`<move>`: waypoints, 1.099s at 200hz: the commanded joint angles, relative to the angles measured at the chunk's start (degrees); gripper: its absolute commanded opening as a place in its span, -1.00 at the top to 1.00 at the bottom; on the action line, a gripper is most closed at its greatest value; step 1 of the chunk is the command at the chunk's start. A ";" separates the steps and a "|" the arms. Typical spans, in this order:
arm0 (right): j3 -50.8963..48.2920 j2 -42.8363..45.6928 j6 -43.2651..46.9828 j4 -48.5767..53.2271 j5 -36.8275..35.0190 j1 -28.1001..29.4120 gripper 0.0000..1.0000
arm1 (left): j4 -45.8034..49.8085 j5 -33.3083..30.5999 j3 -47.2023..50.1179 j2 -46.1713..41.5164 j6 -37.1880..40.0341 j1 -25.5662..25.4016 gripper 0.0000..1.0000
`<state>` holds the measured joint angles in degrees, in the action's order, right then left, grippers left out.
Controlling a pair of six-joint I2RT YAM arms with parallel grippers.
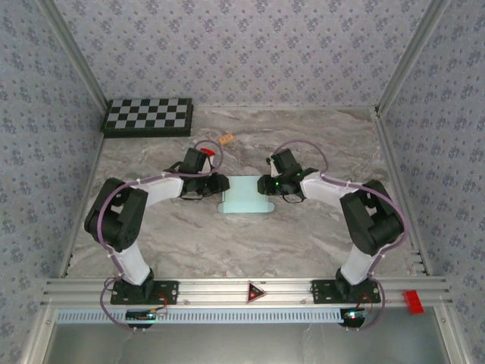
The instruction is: Fold the paper box
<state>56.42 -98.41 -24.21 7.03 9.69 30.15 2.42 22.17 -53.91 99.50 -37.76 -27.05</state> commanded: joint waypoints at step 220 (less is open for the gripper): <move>28.16 -14.24 18.65 21.20 -3.98 0.08 0.08 | 13.16 -23.53 11.47 -19.63 -9.96 -11.88 0.11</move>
<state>82.54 -114.06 -6.70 23.97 7.62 31.42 4.54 4.99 -39.86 83.55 -51.55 -38.70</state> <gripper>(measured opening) 0.449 0.429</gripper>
